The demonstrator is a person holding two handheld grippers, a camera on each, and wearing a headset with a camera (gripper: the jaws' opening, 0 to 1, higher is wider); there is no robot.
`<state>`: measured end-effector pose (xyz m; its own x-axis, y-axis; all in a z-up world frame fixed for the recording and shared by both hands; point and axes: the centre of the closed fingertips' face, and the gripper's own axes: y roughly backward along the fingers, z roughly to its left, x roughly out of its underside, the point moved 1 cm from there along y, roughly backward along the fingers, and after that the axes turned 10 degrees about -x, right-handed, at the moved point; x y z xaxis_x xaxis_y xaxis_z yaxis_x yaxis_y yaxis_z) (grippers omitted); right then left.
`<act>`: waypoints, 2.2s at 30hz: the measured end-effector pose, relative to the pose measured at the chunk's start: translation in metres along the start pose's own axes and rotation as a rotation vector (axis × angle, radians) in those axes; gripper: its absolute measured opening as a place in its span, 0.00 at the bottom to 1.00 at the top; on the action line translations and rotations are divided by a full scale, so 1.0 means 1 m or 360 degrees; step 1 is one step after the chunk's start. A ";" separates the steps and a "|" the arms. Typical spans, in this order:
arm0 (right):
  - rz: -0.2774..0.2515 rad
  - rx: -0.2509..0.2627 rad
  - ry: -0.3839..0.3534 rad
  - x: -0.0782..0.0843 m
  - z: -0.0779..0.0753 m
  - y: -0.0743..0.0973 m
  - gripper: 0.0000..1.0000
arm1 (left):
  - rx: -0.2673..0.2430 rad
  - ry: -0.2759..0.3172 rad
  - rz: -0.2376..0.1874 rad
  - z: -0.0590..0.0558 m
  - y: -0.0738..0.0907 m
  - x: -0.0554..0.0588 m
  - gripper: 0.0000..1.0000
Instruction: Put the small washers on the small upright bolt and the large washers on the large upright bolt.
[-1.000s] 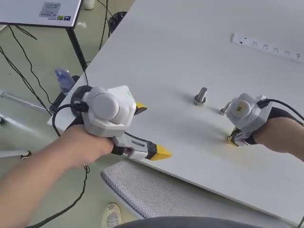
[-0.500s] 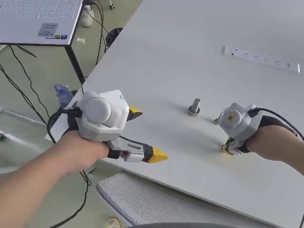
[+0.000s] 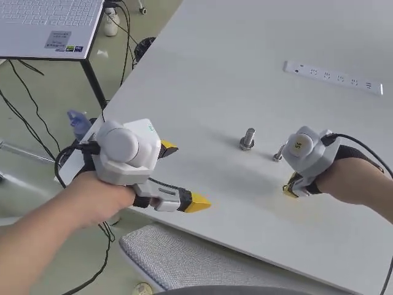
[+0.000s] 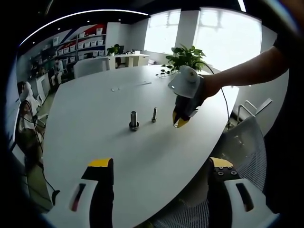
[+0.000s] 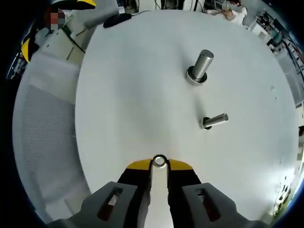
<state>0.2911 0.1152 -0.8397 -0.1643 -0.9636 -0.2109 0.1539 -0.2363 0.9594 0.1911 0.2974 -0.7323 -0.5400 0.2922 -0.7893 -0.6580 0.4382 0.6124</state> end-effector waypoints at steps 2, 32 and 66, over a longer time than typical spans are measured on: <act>-0.0006 -0.0004 -0.0007 -0.001 0.000 0.004 0.12 | -0.0002 -0.0001 0.0000 0.000 -0.001 -0.001 0.81; -0.0057 0.0024 -0.0001 -0.014 -0.019 0.040 0.12 | -0.0024 -0.0055 0.0021 0.004 -0.002 0.003 0.87; -0.0123 0.0122 0.0031 -0.053 -0.061 0.043 0.12 | -0.0005 -0.0047 0.0047 0.004 -0.005 0.010 0.85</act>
<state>0.3659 0.1483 -0.7991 -0.1537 -0.9453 -0.2876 0.0664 -0.3003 0.9515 0.1906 0.3015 -0.7436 -0.5435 0.3301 -0.7718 -0.6436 0.4263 0.6356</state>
